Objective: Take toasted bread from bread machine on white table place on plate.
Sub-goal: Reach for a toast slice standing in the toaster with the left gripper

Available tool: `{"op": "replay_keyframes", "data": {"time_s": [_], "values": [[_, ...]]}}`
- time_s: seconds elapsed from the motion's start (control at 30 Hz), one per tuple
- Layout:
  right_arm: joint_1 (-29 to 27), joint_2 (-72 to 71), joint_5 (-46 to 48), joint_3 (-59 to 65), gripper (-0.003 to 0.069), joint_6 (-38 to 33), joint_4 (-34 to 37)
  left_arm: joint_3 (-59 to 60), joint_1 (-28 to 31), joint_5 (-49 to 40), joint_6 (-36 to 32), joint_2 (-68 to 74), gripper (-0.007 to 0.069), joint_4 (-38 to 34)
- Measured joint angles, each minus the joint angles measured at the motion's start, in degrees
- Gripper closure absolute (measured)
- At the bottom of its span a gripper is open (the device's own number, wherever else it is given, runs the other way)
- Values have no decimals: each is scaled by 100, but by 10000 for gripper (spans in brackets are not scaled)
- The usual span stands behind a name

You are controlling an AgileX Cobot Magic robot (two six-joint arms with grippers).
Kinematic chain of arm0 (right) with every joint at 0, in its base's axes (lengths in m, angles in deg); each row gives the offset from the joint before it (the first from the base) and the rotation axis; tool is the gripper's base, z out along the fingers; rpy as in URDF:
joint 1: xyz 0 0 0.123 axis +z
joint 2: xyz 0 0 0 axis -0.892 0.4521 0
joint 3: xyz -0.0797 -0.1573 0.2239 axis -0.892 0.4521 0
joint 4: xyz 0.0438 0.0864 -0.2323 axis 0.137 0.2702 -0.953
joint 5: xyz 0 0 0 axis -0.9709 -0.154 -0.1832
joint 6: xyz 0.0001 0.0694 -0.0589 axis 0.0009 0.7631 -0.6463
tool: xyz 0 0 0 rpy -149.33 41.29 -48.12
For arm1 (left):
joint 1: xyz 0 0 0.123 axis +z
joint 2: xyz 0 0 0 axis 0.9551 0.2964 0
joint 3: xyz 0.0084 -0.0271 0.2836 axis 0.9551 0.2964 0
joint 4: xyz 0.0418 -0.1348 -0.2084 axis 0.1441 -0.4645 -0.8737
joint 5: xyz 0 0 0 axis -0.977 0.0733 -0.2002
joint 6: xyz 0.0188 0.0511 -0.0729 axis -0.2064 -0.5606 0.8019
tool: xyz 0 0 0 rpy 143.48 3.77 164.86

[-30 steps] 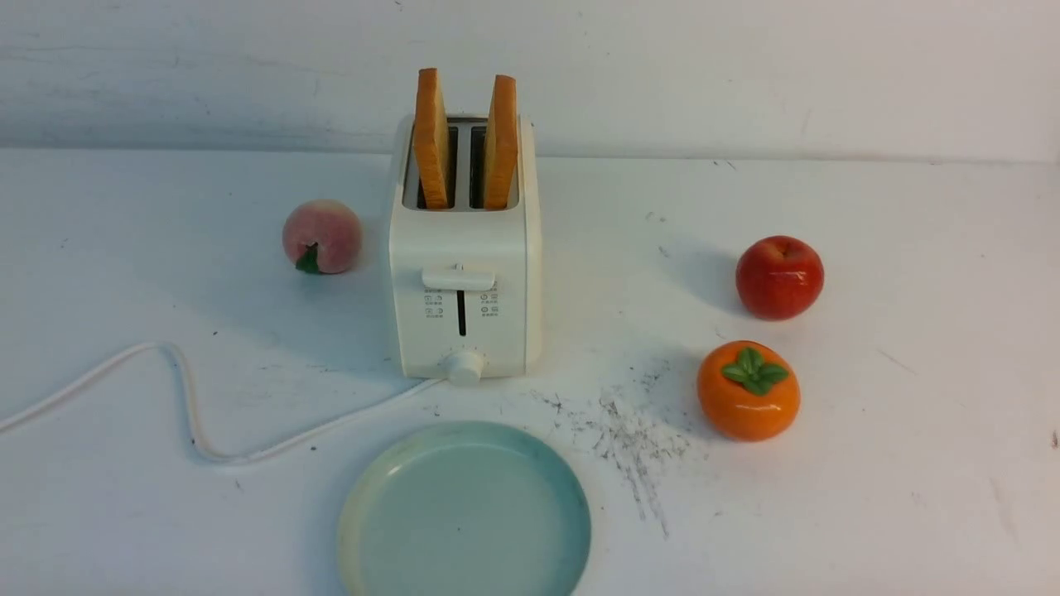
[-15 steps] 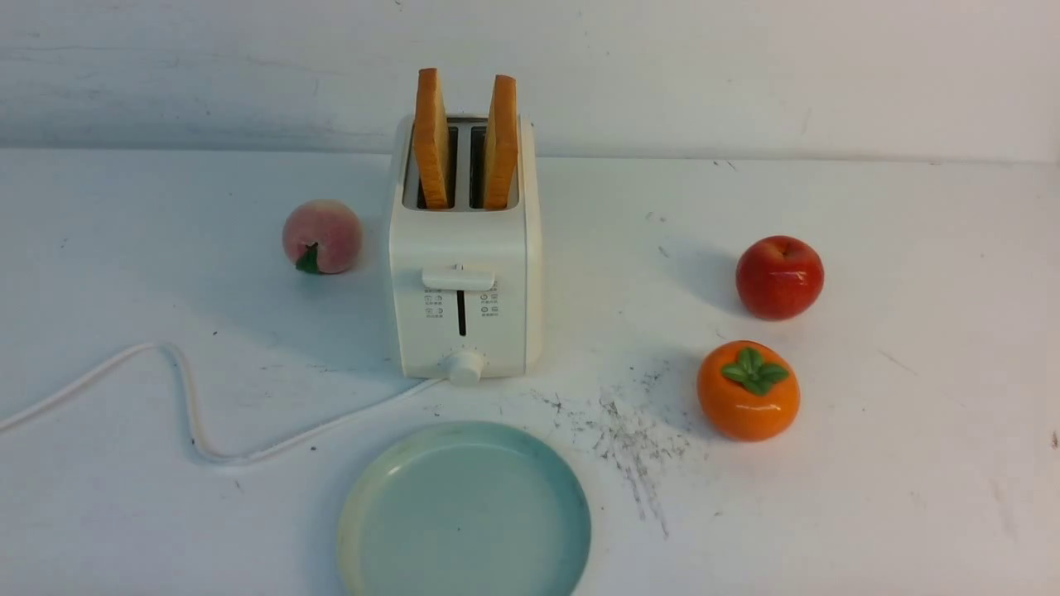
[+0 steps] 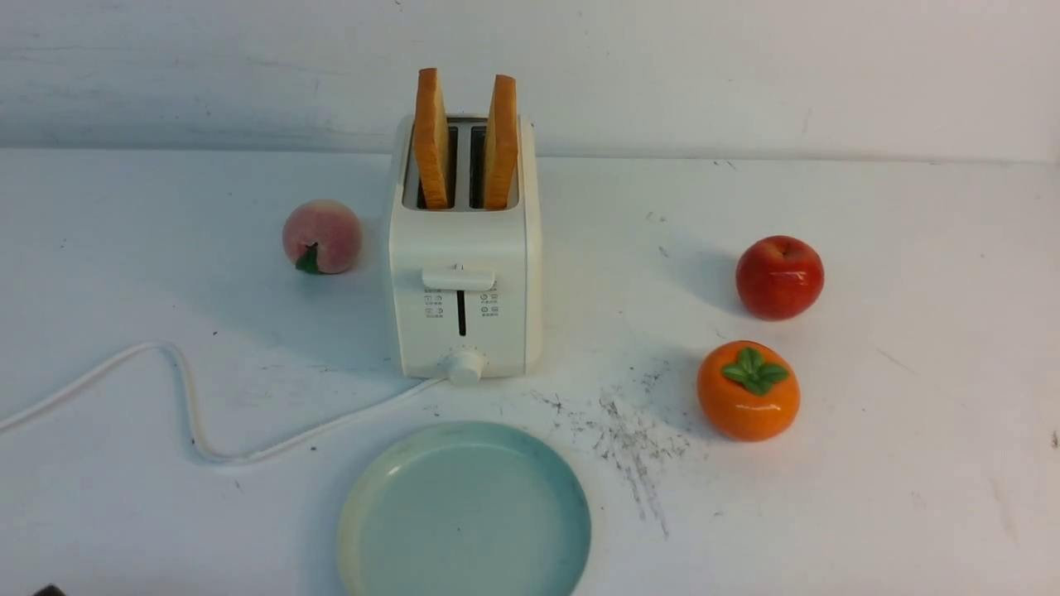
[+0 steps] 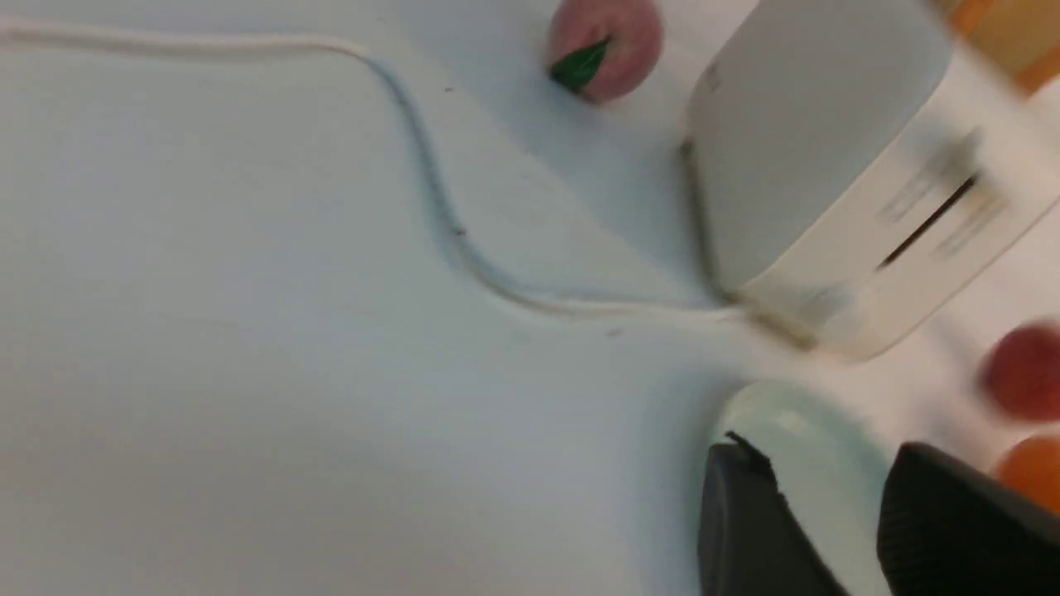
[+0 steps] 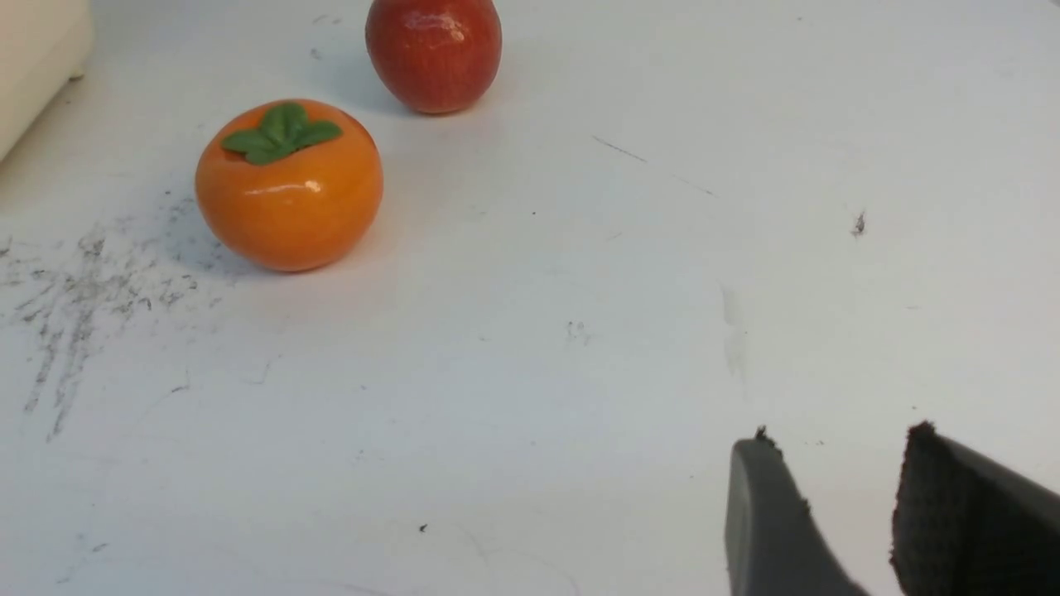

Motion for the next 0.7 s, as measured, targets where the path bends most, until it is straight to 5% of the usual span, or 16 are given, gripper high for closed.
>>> {"op": "replay_keyframes", "data": {"time_s": [0.2,0.6,0.7], "values": [[0,0,0,0,419,-19,-32,0,0,661,750,0,386,-1781],[0,0,-11,-6,419,-28,-668,0,0,791,830,0,386,-2373],[0,0,-312,28,419,558,-227,0,0,828,830,0,386,-2835]]}}
